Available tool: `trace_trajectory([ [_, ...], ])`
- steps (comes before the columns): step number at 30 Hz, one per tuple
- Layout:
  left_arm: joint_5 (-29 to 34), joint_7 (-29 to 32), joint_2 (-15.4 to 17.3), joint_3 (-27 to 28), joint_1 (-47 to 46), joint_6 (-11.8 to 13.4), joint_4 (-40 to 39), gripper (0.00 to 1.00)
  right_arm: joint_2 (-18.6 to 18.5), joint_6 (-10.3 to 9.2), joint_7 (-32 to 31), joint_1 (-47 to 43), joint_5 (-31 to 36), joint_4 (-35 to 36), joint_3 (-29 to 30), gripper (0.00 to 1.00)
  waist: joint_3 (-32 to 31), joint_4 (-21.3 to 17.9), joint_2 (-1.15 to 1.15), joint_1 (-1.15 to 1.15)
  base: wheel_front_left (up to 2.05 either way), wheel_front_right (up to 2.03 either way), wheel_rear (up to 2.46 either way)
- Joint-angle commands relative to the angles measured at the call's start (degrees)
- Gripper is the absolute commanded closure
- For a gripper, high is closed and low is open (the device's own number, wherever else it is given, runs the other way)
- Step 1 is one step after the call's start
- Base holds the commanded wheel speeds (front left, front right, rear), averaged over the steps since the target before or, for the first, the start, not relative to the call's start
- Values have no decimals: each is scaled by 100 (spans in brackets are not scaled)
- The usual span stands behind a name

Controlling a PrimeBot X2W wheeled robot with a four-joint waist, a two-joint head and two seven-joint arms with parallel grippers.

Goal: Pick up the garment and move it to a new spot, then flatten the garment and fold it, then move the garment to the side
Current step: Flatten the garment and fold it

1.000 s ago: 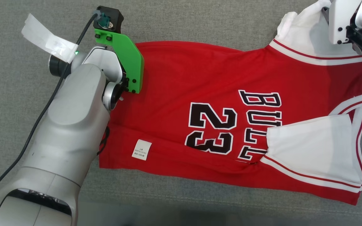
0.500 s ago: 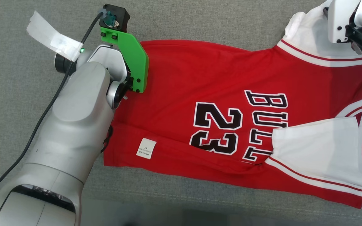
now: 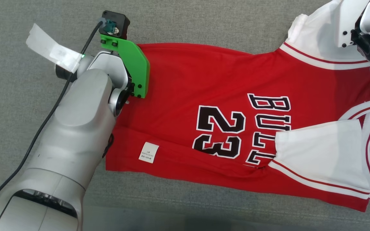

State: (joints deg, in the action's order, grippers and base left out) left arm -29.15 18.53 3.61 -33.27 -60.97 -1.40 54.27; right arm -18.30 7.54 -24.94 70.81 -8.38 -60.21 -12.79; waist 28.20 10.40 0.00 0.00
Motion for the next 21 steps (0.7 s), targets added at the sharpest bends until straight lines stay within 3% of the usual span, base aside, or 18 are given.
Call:
trace_trajectory([
  [1, -15, -53, 101, 18, 99, 59, 90, 100, -43, -11, 114, -57, -28, 45, -43, 100, -93, -60, 0, 0, 0, 0, 0],
  [8, 5, -439, 190, 50, 133, 177, 251, 100, -96, -11, 835, -225, -312, 219, -300, 100, -332, -208, 0, 0, 0, 0, 0],
  [13, 31, -751, 223, 9, 293, 191, 267, 100, -78, -11, 1162, -603, -976, 595, -572, 100, -517, -241, 0, 0, 0, 0, 0],
  [15, 22, -916, 237, 1, 419, 171, 251, 100, -121, -11, 1118, -874, -1429, 926, -730, 100, -627, -263, 0, 0, 0, 0, 0],
  [17, 99, -1155, 290, -82, 575, 163, 203, 100, -361, -11, 882, -1330, -2126, 1635, -968, 100, -782, -315, 0, 0, 0, 0, 0],
  [21, 209, -1593, 382, -162, 861, 243, 39, 100, -901, -10, 484, -2080, -2761, 2678, -1146, 100, -1019, -382, 0, 0, 0, 0, 0],
])
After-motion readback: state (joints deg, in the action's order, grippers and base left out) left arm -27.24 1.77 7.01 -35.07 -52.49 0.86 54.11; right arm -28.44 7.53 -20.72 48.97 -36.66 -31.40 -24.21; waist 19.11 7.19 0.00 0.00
